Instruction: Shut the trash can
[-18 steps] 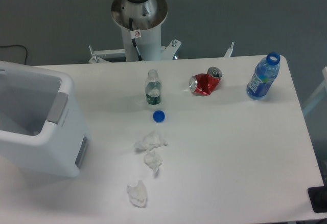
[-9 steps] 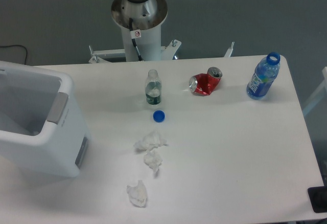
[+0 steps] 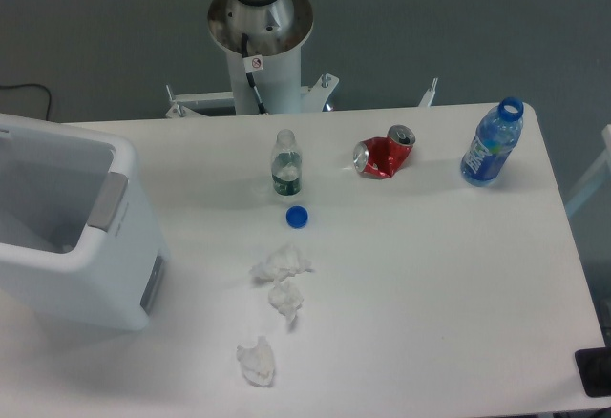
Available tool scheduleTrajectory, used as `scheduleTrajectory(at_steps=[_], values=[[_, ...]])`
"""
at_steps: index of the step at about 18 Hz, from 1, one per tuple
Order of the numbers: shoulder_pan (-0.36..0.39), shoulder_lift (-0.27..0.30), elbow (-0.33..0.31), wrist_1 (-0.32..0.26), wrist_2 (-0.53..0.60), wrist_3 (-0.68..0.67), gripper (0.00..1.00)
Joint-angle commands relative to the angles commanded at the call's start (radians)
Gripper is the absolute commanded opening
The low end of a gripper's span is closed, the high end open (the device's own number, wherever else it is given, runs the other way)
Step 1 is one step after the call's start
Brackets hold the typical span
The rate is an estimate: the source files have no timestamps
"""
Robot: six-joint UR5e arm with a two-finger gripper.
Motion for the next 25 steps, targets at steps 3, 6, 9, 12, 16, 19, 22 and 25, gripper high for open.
scheduleTrajectory(at_steps=[3, 6, 9, 12, 16, 19, 22, 25], values=[[0.0, 0.014, -0.009, -0.008, 0.012, 0.0, 0.02], [0.003, 0.017, -0.012, -0.009, 0.015, 0.0, 0.0], [0.005, 0.029, -0.02, -0.009, 0.015, -0.002, 0.0], [0.005, 0.031, -0.032, -0.009, 0.04, -0.002, 0.0], [0.005, 0.026, -0.032, -0.009, 0.054, 0.0, 0.0], [0.011, 0.031, -0.032, -0.008, 0.054, 0.0, 0.0], [0.012, 0.032, -0.032, -0.009, 0.058, 0.0, 0.0], [0.032, 0.032, -0.032, -0.009, 0.058, 0.0, 0.0]])
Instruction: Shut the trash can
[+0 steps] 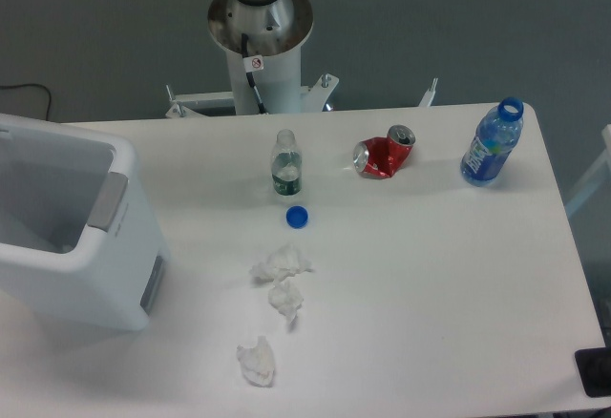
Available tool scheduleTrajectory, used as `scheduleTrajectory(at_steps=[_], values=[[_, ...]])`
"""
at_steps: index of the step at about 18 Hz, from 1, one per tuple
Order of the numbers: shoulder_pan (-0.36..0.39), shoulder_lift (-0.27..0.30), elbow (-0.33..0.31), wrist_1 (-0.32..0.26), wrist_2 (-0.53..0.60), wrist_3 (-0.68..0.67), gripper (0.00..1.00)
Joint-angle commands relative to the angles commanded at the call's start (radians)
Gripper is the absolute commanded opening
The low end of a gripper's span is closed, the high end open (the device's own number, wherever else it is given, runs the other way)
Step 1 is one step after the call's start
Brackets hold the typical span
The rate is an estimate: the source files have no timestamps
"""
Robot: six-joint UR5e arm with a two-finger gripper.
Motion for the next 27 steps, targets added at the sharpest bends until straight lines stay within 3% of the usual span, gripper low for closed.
scheduleTrajectory(at_steps=[27], values=[[0.121, 0.012, -0.08, -0.002, -0.009, 0.002, 0.0]])
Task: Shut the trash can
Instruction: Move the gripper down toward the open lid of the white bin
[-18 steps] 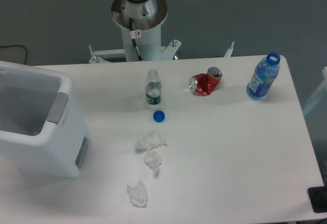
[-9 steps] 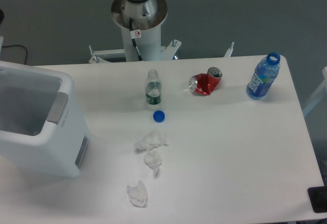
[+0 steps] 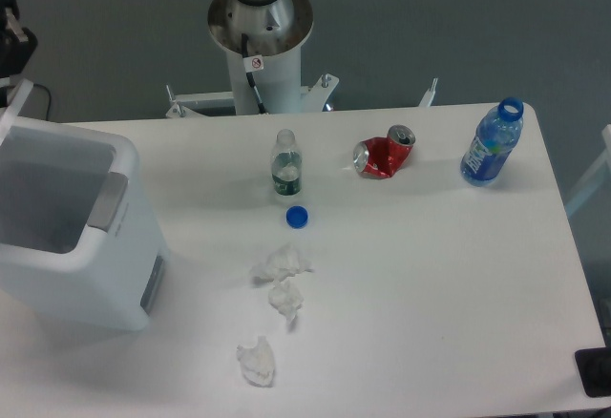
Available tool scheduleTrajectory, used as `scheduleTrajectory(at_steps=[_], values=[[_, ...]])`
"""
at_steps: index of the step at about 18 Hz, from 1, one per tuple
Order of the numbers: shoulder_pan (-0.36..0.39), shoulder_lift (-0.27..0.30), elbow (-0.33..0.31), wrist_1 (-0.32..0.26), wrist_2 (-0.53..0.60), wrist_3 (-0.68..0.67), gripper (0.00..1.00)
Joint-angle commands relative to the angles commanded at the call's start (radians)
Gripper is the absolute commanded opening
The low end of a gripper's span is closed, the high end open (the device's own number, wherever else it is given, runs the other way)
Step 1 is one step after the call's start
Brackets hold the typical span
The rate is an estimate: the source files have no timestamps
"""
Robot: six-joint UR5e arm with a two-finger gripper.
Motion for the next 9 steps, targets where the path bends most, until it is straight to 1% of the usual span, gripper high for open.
scheduleTrajectory(at_steps=[9], values=[[0.041, -0.014, -0.005, 0.002, -0.011, 0.002, 0.0]])
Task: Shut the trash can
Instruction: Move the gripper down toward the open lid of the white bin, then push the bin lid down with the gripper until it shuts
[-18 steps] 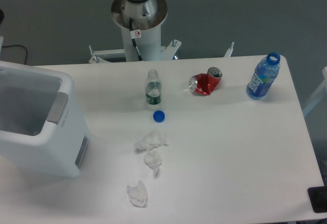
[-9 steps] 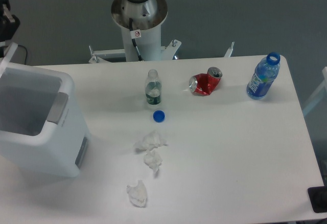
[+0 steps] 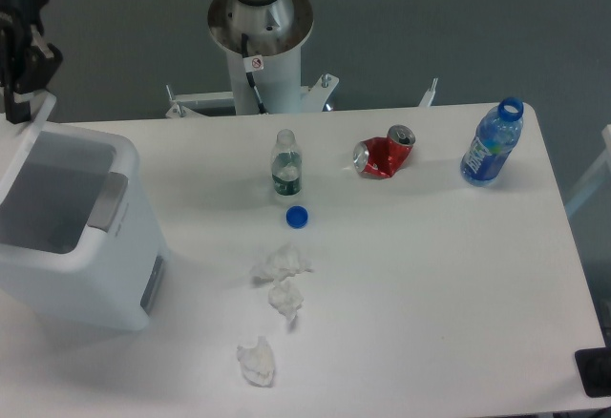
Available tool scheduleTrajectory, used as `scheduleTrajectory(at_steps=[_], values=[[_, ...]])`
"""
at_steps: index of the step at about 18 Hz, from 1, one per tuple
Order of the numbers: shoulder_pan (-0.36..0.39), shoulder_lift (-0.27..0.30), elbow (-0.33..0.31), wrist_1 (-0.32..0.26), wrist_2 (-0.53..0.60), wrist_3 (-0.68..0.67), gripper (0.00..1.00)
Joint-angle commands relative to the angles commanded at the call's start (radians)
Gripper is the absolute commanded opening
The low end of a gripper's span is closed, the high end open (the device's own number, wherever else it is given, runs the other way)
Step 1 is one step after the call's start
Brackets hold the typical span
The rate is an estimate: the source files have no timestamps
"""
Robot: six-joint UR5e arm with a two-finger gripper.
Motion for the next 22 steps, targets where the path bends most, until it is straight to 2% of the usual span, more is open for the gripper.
scheduleTrajectory(at_steps=[22], values=[[0.023, -0.052, 0.0, 0.009, -0.002, 0.0, 0.0]])
